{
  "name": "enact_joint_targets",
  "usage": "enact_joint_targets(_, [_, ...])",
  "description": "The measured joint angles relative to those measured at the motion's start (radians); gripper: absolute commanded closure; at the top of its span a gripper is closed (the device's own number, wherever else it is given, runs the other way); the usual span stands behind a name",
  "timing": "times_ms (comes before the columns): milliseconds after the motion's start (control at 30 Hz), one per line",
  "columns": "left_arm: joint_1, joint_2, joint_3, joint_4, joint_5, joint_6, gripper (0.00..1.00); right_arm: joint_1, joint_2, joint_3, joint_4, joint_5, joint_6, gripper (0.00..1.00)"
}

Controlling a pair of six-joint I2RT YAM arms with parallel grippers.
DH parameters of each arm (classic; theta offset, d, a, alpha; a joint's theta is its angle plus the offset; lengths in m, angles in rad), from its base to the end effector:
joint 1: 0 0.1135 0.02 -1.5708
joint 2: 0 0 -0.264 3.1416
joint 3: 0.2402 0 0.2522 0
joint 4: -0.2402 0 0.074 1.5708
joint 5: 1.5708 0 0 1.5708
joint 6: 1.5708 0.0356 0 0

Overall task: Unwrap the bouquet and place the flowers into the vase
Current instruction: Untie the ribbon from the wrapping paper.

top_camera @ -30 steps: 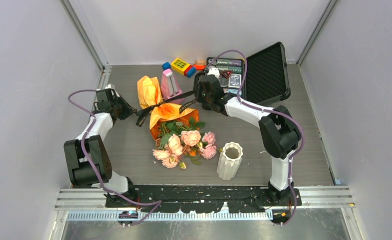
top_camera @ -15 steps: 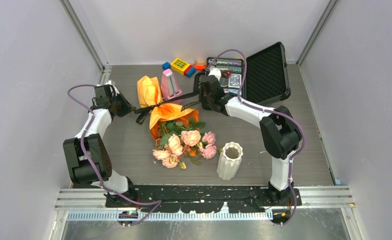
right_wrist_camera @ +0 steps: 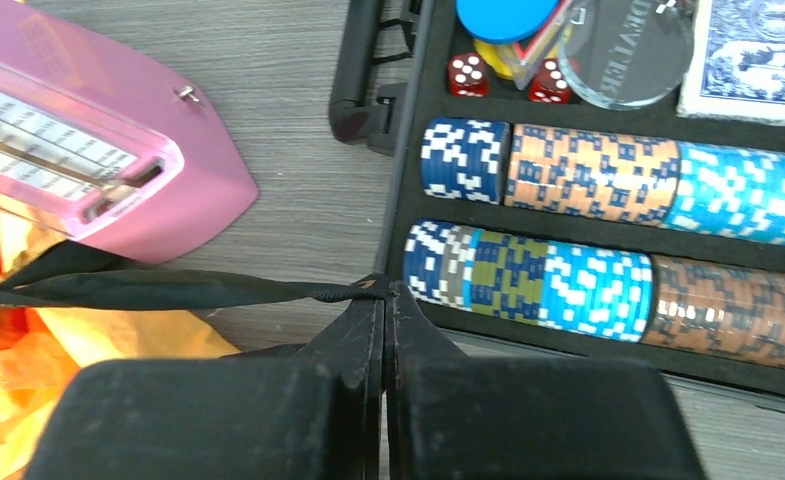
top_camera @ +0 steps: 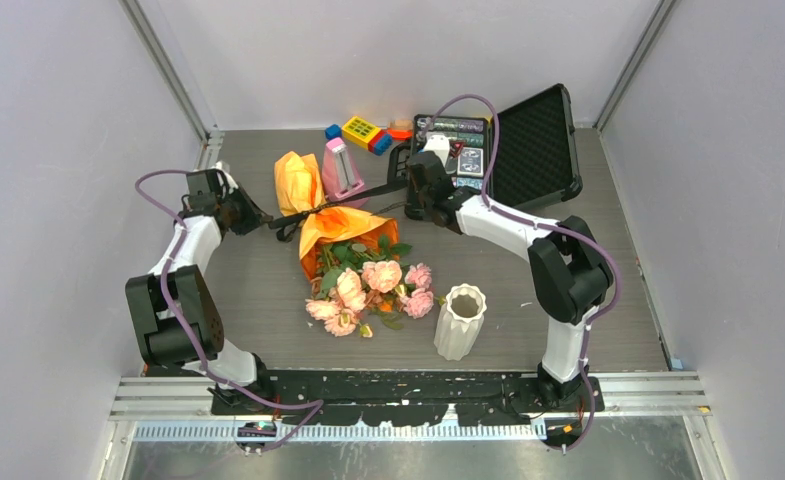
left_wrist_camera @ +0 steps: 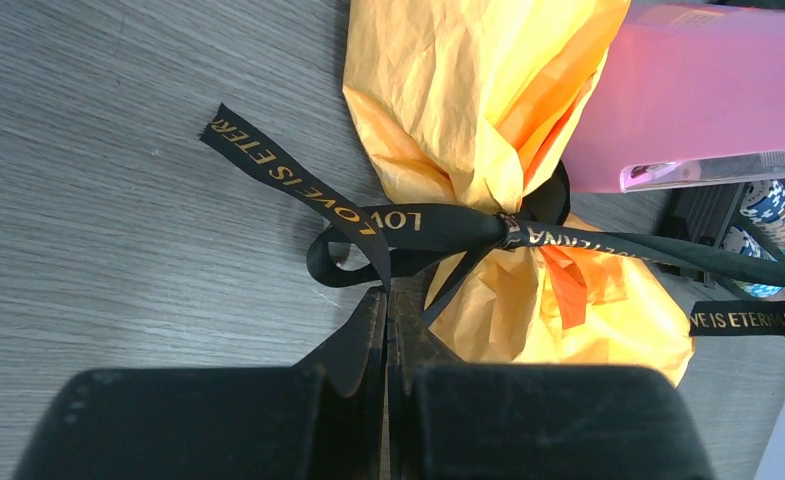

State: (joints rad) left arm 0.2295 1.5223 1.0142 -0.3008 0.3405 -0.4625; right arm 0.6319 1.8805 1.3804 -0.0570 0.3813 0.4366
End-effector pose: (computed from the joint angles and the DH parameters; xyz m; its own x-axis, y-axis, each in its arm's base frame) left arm 0.3188 0.0623 0.2326 -0.6350 -0.5802 -0.5100 -0.3054 0.7949 -0.5242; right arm 0.3589 0.2463 0.2435 -0.5107 0.1126 -0.8524 -0.0854 0.9798 0.1806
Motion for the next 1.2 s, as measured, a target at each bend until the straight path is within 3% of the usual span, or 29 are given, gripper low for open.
enact_joint_targets(1200, [0.084, 0.008, 0.013, -0.027, 0.034, 0.003, 1.0, -0.002, -0.029, -0.057, 0.033, 0.162, -0.063, 1.0])
